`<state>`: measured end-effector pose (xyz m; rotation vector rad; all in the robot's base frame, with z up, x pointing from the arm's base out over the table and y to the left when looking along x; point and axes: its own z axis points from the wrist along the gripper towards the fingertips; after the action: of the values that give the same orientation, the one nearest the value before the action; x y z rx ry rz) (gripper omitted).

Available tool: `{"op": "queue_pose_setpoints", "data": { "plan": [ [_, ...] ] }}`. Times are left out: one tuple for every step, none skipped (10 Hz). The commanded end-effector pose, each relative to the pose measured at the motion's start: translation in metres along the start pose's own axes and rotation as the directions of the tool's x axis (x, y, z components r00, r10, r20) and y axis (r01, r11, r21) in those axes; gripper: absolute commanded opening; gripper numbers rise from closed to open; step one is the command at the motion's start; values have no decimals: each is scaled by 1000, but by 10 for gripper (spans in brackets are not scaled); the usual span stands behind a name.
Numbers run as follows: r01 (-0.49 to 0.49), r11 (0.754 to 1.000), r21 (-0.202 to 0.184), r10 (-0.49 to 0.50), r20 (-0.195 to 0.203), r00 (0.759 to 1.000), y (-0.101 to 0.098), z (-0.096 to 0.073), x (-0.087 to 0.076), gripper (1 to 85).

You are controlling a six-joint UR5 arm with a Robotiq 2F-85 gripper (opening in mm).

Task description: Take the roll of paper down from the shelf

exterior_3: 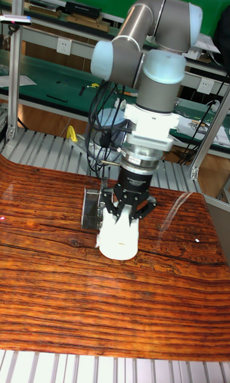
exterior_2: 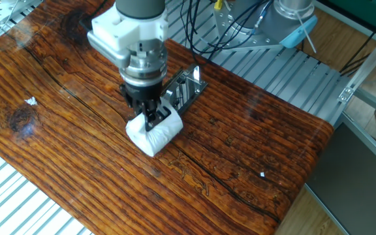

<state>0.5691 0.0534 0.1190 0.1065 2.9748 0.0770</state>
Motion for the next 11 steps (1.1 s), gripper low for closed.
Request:
{"op": "queue_pose_setpoints", "data": {
  "plan": [
    [-15, 1000, -12, 15, 6, 1000, 23, 4, -20, 10],
    [-19, 1000, -7, 19, 4, 1000, 28, 3, -22, 10],
    [-23, 1000, -9, 24, 6, 1000, 34, 2, -25, 10],
    [-35, 999, -15, 35, 8, 999, 41, 3, -28, 10],
    [-39, 999, -24, 40, 15, 999, 45, 5, -31, 10],
    [-33, 999, -26, 34, 24, 999, 45, 11, -35, 10],
    [-30, 999, -25, 31, 29, 999, 44, 19, -39, 10],
    [-23, 1000, -19, 24, 30, 999, 41, 26, -41, 10],
    [-12, 1000, -7, 12, 15, 1000, 37, 32, -39, 10],
    [1, 1000, 0, -1, -15, 1000, 33, 37, -33, 10],
    [17, 1000, 23, -16, -29, 999, 25, 39, -30, 10]
  ]
}}
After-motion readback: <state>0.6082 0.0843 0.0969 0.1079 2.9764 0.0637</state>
